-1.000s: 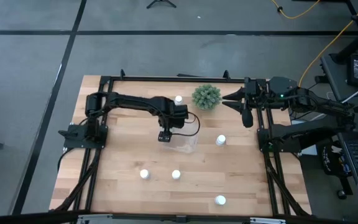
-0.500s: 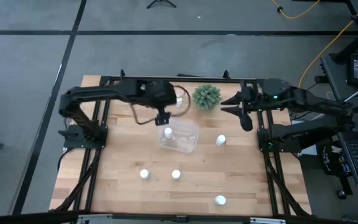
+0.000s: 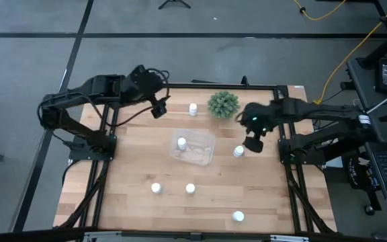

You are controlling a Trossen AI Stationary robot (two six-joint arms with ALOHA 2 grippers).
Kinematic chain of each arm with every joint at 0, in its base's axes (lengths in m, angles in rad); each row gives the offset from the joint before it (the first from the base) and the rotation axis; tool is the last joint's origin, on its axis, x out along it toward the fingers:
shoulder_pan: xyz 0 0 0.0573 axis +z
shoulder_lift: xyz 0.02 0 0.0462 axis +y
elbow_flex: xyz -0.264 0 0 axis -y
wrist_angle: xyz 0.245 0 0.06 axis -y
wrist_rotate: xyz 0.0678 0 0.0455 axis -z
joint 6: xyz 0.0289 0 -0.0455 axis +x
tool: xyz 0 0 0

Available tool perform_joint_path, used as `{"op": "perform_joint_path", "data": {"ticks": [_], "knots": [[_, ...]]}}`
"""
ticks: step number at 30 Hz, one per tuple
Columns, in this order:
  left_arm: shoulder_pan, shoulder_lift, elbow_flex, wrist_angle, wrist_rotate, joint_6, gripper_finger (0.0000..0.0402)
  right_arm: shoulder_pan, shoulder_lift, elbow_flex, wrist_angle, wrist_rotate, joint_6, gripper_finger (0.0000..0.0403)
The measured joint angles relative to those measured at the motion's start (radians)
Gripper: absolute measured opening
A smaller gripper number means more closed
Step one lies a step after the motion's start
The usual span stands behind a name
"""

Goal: Pick and place pill bottles into a basket
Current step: Put the white pill bottle into the transparent bin

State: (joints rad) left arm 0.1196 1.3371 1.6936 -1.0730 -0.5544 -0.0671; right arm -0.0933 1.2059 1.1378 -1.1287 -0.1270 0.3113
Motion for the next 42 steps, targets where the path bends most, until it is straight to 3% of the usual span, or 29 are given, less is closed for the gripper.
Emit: {"op": "perform_joint_path", "data": {"ticks": [3,6,12,22,42], "knots": [[0.005,-0.006,0.0,0.0,-0.025,0.012,0.0324,0.0,0.088,0.0,-0.029,0.002,0.003,0.0385],[0.013,-0.005,0.0,-0.001,-0.026,0.025,0.0324,0.0,0.165,0.0,-0.006,0.035,0.045,0.0398],[0.033,-0.001,0.0,-0.002,0.019,0.028,0.0324,0.011,0.264,-0.001,-0.001,0.057,0.27,0.0391],[0.035,-0.001,0.0,-0.001,0.025,0.065,0.0324,0.052,0.272,-0.001,0.012,0.093,0.417,0.0387],[0.032,-0.001,0.0,-0.001,0.033,0.01,0.0324,0.117,0.385,-0.002,0.035,0.159,0.399,0.0387]]}}
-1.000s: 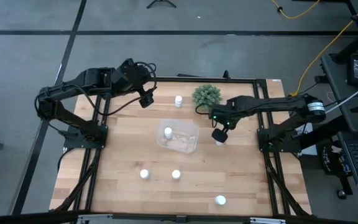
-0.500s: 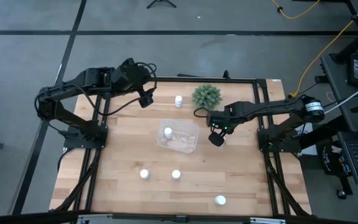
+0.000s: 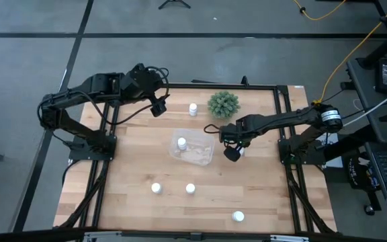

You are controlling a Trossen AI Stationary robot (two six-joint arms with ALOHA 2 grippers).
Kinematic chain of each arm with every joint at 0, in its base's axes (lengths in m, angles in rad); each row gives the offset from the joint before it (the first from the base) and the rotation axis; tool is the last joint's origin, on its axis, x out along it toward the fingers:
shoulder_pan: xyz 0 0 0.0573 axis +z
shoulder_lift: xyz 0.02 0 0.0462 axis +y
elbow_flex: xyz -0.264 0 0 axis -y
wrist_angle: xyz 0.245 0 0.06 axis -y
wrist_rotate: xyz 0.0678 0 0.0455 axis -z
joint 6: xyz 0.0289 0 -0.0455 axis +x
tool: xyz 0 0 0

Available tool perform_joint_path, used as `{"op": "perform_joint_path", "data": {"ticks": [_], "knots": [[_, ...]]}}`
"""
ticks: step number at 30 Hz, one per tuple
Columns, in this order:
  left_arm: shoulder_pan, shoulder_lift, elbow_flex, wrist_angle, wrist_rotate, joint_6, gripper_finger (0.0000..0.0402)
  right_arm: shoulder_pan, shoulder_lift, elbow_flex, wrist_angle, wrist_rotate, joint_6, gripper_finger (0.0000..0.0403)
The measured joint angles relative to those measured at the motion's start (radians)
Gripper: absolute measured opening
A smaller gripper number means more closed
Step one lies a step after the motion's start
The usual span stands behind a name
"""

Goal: Pick and place pill bottles into a basket
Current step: Put the white pill bottle into the transparent bin

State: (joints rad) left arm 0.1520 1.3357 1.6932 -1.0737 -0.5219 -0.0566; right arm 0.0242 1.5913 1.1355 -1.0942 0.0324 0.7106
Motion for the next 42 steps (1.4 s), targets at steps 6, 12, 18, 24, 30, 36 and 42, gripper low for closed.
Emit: {"op": "perform_joint_path", "data": {"ticks": [6,12,18,24,30,36,42], "knots": [[0.0,0.0,0.0,0.0,0.02,-0.001,0.0324,0.018,0.001,0.0,0.0,0.0,0.066,0.0387],[0.0,0.0,0.0,0.0,0.023,-0.001,0.0324,0.047,0.001,0.0,-0.002,0.0,0.097,0.0387],[0.0,0.0,0.0,0.0,0.023,0.008,0.0324,0.056,0.001,0.0,-0.002,-0.007,0.094,0.0387],[0.0,0.0,0.0,0.0,0.023,0.009,0.0324,0.056,0.001,0.0,0.005,-0.006,0.098,0.0387],[0.0,0.0,0.0,0.0,0.028,0.008,0.0324,0.056,0.002,-0.055,0.056,0.0,0.103,0.0387],[0.0,0.0,-0.001,0.0,0.046,0.009,0.0324,0.055,0.002,-0.15,0.069,0.0,0.149,0.0387],[0.0,0.012,-0.001,0.002,0.045,0.008,0.0324,0.058,0.002,-0.181,0.173,-0.008,0.15,0.0387]]}}
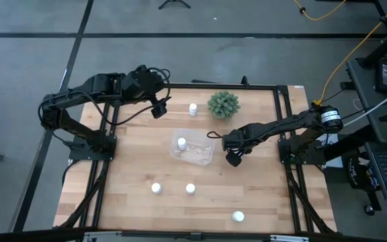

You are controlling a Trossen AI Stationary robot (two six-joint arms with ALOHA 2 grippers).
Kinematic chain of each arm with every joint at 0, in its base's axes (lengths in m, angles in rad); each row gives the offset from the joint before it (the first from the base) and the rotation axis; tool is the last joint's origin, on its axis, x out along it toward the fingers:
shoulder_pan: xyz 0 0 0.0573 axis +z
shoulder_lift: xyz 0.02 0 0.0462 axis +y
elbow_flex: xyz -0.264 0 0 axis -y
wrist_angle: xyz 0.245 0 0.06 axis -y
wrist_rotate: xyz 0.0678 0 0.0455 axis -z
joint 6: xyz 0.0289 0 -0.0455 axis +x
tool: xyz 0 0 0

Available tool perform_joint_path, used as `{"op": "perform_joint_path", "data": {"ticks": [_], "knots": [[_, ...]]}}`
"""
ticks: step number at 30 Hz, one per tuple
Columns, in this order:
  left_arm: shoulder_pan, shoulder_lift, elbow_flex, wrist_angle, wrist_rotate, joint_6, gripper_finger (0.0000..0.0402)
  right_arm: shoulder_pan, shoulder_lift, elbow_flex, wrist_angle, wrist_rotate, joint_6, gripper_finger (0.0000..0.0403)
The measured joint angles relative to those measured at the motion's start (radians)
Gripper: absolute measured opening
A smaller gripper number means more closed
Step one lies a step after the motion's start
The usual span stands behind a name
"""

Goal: Pick and place pill bottles into a basket
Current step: Put the white pill bottle into the transparent bin

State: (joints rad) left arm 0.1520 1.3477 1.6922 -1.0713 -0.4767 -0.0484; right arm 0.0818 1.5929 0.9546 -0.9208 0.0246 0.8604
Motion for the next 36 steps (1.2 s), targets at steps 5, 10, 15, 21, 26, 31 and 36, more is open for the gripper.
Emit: {"op": "perform_joint_path", "data": {"ticks": [5,10,15,21,26,31,36], "knots": [[0.0,0.024,0.0,-0.002,0.023,-0.006,0.0324,0.0,0.0,0.0,0.055,0.0,0.002,0.0387],[-0.001,0.051,0.0,-0.002,0.058,-0.002,0.0324,0.0,0.0,0.0,0.055,0.0,0.003,0.0369],[-0.007,0.064,0.0,0.002,0.06,0.007,0.0324,0.0,0.0,0.0,0.051,0.0,0.003,0.032],[-0.008,0.067,0.0,0.004,0.06,0.013,0.0324,0.0,0.0,0.0,0.044,0.0,-0.003,0.023],[-0.008,0.067,0.0,0.004,0.06,0.014,0.0324,0.0,-0.001,0.002,0.044,-0.007,-0.047,0.0163],[-0.008,0.063,0.0,0.001,0.014,0.04,0.0324,0.0,0.001,0.017,0.032,-0.039,-0.099,0.0163],[-0.007,0.033,0.003,0.005,-0.103,0.053,0.0324,0.0,0.001,0.099,-0.01,-0.028,-0.164,0.0163]]}}
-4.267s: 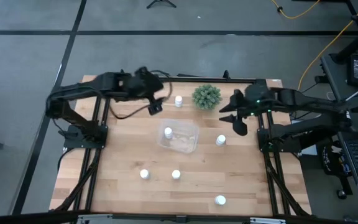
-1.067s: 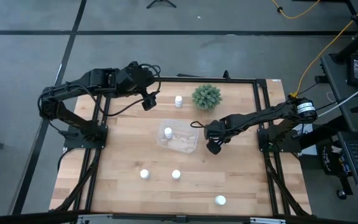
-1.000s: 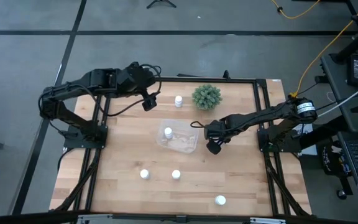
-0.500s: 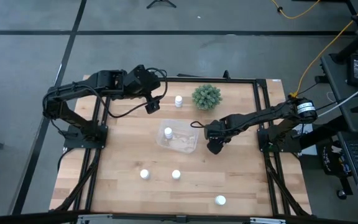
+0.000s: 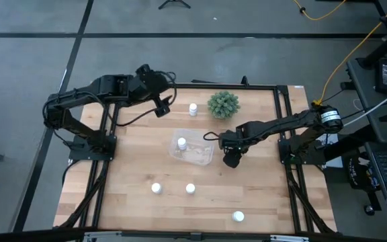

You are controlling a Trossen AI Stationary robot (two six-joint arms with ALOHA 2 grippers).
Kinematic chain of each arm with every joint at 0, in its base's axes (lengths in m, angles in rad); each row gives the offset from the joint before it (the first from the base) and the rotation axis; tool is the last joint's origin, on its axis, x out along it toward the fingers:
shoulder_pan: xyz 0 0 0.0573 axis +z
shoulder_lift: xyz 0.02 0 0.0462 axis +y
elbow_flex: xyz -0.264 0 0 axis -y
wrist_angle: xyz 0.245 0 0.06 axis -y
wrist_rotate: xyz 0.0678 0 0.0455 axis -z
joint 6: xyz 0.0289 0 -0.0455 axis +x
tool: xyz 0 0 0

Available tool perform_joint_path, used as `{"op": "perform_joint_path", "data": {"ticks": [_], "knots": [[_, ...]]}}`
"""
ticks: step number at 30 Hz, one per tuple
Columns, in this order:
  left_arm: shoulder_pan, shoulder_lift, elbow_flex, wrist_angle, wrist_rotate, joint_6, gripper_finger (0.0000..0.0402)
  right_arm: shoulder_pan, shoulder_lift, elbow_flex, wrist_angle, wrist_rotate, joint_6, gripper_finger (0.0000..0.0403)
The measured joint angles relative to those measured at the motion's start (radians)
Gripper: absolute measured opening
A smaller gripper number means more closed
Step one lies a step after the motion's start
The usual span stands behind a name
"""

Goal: Pick and place pill bottles into a basket
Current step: Put the white pill bottle into the transparent bin

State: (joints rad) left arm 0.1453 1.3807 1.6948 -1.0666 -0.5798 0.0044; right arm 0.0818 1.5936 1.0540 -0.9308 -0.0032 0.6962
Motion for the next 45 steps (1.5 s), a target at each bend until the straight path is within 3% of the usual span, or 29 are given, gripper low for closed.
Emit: {"op": "perform_joint_path", "data": {"ticks": [5,14,18,26,35,45], "knots": [[0.0,-0.031,0.0,0.002,-0.084,0.0,0.0324,-0.01,0.0,0.143,-0.073,0.064,-0.083,0.0163],[0.0,-0.065,0.001,0.016,-0.109,0.0,0.0324,-0.053,0.016,0.452,-0.076,0.115,-0.324,0.0163],[0.0,-0.065,0.001,0.016,-0.112,0.005,0.0324,-0.065,0.109,0.601,-0.104,0.116,-0.409,0.0163],[0.0,-0.111,0.0,0.016,-0.165,0.033,0.0324,-0.064,0.366,0.866,-0.323,0.116,-0.521,0.0163],[0.0,-0.229,0.0,0.016,-0.211,-0.009,0.0324,-0.058,0.428,0.812,-0.277,0.081,-0.519,0.0163],[0.0,-0.284,0.001,0.016,-0.104,-0.07,0.0324,-0.054,0.428,0.631,-0.133,0.06,-0.464,0.0163]]}}
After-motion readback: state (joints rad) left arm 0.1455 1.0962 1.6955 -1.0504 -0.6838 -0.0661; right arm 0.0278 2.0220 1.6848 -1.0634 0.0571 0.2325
